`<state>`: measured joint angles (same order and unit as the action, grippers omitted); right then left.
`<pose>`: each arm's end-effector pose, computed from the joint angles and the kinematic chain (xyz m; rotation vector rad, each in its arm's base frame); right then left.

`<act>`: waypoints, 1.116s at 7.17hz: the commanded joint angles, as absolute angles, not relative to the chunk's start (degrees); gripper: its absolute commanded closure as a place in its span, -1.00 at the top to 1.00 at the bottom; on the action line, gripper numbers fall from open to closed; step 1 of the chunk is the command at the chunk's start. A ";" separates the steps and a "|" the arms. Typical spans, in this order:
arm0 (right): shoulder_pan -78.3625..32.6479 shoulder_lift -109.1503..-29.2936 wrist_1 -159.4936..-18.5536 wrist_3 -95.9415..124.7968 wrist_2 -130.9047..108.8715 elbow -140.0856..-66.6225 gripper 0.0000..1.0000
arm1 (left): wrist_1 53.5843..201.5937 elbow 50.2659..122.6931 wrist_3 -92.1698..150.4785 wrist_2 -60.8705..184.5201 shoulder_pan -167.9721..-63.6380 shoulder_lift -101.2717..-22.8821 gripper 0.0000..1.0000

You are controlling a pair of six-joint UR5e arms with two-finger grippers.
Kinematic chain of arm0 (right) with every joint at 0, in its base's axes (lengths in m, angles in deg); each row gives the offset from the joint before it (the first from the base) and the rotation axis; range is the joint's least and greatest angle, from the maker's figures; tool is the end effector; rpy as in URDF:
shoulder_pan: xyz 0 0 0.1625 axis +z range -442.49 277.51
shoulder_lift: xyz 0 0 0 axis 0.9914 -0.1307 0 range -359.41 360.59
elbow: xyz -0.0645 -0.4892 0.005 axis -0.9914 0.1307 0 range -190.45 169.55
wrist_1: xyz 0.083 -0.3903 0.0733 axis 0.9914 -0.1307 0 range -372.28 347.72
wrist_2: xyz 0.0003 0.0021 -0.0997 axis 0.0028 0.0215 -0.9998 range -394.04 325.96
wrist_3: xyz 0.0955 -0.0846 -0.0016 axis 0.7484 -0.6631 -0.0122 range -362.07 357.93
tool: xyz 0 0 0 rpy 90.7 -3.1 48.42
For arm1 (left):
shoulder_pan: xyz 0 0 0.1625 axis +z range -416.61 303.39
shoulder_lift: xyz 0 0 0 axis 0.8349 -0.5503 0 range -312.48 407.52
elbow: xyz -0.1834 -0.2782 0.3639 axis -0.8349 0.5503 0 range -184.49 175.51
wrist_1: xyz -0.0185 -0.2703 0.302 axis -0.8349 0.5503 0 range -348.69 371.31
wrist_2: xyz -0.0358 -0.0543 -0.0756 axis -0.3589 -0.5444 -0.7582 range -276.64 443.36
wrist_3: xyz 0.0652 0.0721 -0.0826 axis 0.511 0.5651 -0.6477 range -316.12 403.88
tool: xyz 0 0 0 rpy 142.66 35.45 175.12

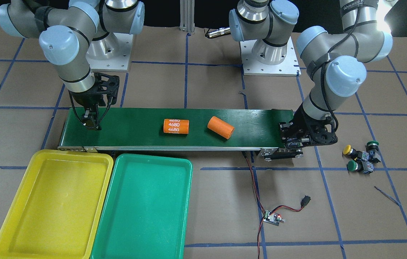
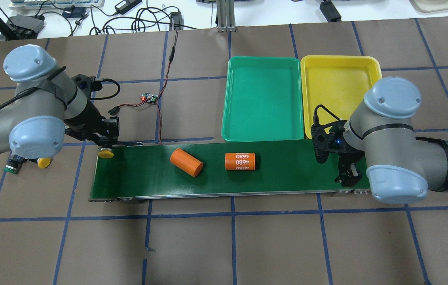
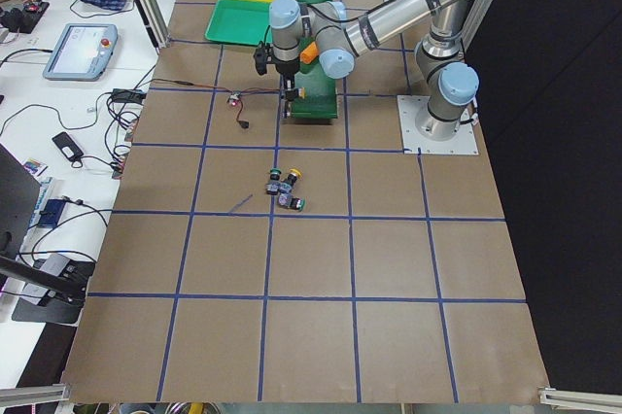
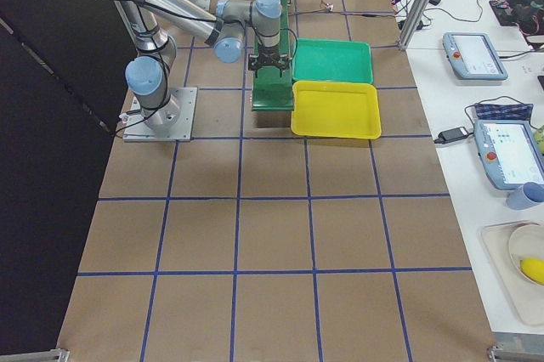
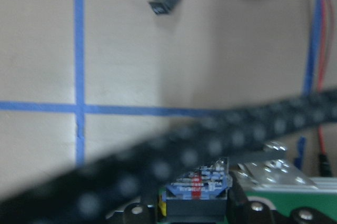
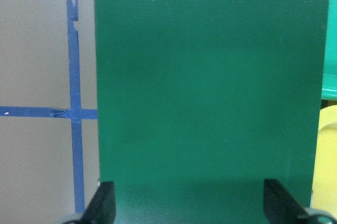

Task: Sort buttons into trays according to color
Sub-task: 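Set the yellow-capped button on the belt and withdraw the left gripper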

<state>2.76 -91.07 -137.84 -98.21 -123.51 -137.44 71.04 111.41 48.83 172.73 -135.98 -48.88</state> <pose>0.1010 -0.4084 0.3070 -2.2462 2.1924 -0.0151 -0.0449 -0.4907 0.3171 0.1556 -3.1217 -0.0524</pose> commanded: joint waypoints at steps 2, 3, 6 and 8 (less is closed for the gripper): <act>2.77 -90.91 -137.87 -98.75 -123.69 -137.54 1.00 | 70.55 116.71 47.14 171.16 -138.86 -45.74 -0.41; 2.77 -90.91 -137.87 -98.75 -123.69 -137.54 1.00 | 70.29 116.71 47.40 171.51 -140.09 -46.08 0.50; 2.77 -90.91 -137.87 -98.75 -123.42 -137.62 1.00 | 69.66 109.13 50.02 172.56 -134.96 -47.47 1.00; 2.77 -90.91 -137.87 -98.75 -123.07 -137.71 1.00 | 75.90 98.56 60.80 172.65 -124.50 -53.52 1.00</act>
